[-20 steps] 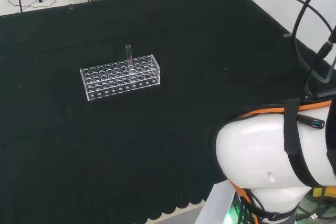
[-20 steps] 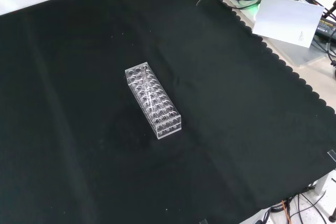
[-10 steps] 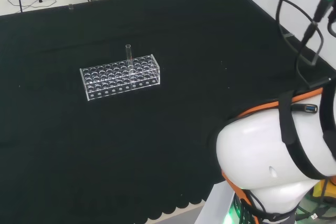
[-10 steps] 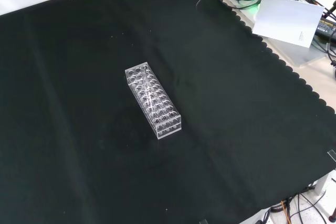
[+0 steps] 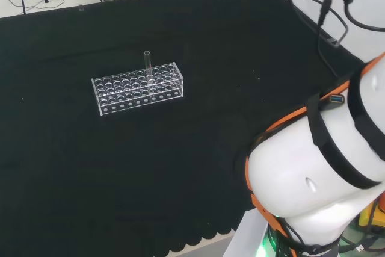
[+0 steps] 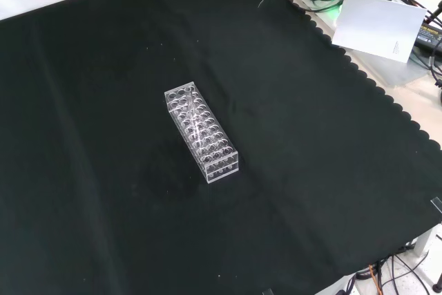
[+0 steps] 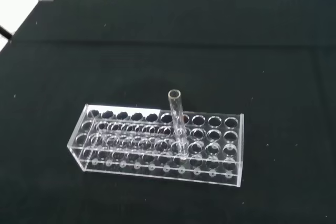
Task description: Pick up the test tube.
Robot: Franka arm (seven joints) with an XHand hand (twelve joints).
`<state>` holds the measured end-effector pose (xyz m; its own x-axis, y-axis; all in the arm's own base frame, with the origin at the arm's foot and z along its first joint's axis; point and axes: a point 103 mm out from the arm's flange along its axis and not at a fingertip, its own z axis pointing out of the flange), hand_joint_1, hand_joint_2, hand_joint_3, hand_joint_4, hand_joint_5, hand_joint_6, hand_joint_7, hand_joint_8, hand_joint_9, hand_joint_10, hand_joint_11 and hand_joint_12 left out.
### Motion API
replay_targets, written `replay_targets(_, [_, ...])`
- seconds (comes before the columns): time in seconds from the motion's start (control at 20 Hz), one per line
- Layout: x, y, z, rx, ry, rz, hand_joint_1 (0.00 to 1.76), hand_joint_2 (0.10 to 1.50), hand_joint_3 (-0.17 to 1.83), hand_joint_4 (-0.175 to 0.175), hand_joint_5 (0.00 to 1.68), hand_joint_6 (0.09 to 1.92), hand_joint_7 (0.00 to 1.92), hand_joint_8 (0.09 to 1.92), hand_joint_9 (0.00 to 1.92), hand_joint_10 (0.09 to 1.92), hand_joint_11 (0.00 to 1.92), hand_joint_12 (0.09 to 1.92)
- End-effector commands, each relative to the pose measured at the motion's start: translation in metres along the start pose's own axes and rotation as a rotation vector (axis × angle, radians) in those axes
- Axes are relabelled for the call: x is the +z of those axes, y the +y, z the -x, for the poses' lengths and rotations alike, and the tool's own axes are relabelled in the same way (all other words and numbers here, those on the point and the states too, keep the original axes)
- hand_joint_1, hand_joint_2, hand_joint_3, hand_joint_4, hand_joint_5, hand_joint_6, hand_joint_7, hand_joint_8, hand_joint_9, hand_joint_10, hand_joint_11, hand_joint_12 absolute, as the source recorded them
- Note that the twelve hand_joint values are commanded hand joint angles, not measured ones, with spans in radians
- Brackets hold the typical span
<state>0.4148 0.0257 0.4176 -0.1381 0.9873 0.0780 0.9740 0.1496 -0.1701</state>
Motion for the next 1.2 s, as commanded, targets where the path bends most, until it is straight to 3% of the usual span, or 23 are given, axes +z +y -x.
replay_targets(0.05, [0.023, 0.045, 0.017, -0.077, -0.002, -0.070, 0.80, 0.71, 0.64, -0.123, 0.30, 0.09, 0.16, 0.93, 0.13, 1.00, 0.00, 1.53])
replay_targets(0.4, [0.057, 0.077, 0.013, -0.108, -0.008, -0.142, 0.81, 0.71, 0.65, -0.137, 0.39, 0.12, 0.36, 0.95, 0.30, 0.98, 0.09, 1.53])
replay_targets(0.6, [0.082, 0.097, 0.008, -0.122, -0.030, -0.201, 0.81, 0.71, 0.65, -0.139, 0.40, 0.12, 0.37, 0.96, 0.33, 0.98, 0.10, 1.53])
replay_targets(1.2, [0.127, 0.142, 0.009, -0.135, -0.051, -0.300, 0.82, 0.72, 0.65, -0.140, 0.40, 0.13, 0.40, 0.96, 0.35, 0.97, 0.10, 1.52])
